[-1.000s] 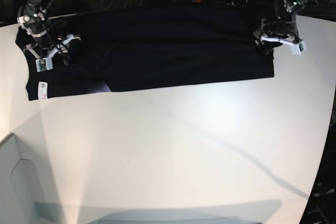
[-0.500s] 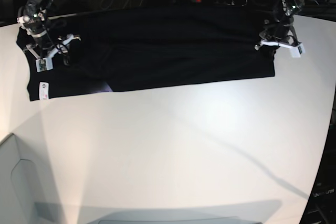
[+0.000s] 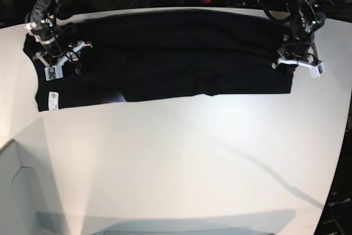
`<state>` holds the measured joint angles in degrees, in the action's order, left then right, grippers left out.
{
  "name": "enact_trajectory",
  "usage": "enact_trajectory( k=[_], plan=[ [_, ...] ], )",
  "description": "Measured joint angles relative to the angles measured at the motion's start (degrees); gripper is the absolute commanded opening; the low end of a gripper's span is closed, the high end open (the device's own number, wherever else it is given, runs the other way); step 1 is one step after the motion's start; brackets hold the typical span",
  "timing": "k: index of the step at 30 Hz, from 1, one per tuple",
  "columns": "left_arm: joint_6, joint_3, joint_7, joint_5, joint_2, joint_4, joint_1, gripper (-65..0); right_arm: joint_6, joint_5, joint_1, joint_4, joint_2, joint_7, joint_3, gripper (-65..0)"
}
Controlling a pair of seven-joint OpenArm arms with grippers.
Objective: Fold the T-shirt properly
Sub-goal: 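Grasp the strip's end with the left gripper, then lift the strip's end with the left gripper and fold it toward the right gripper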
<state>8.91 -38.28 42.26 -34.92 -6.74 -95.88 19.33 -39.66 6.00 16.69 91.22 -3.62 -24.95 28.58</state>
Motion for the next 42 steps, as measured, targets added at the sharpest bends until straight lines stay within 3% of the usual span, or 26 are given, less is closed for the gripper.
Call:
enact_trajectory(
  k=[4, 9, 15, 19, 21, 26, 35, 42],
  plan=[
    [0.3, 0.2, 0.1, -0.3, 0.6, -6.4, 0.0, -65.0, 0.0, 0.1, 0.0, 0.0, 0.3, 0.2, -0.2, -33.3],
    [0.2, 2.6, 2.4, 0.2, 5.2, -15.4, 0.0, -65.0, 0.0, 0.1, 0.0, 0.0, 1.1, 0.6, -0.1, -33.3],
    [0.1, 14.4, 4.9, 0.6, 11.3, -17.4, 0.2, -65.0, 0.0, 0.1, 0.0, 0.0, 1.3, 0.6, 0.0, -33.3],
    [-4.8, 25.6, 4.5, 5.2, 13.6, -17.4, 0.1, -65.0, 0.0, 0.3, 0.0, 0.0, 1.3, 0.6, -0.1, -33.3],
    [-5.7, 31.1, 4.7, 7.9, 13.8, -17.3, -0.1, -65.0, 0.0, 0.3, 0.0, 0.0, 1.3, 0.6, -0.1, -33.3],
    [-6.2, 43.5, -3.6, 15.6, 13.7, -15.8, -1.0, -65.0, 0.0, 0.3, 0.0, 0.0, 1.2, 0.6, -0.1, -33.3],
    [-6.3, 57.5, -10.3, 25.7, 13.4, -5.3, -2.0, -65.0, 0.0, 0.3, -0.5, 0.0, 1.2, 0.2, -0.1, -33.3],
    [-6.4, 58.7, -14.3, 26.3, 13.5, -0.7, -2.9, -65.0, 0.0, 0.0, -1.0, 0.0, 1.2, -0.3, -0.1, -33.3]
  ],
)
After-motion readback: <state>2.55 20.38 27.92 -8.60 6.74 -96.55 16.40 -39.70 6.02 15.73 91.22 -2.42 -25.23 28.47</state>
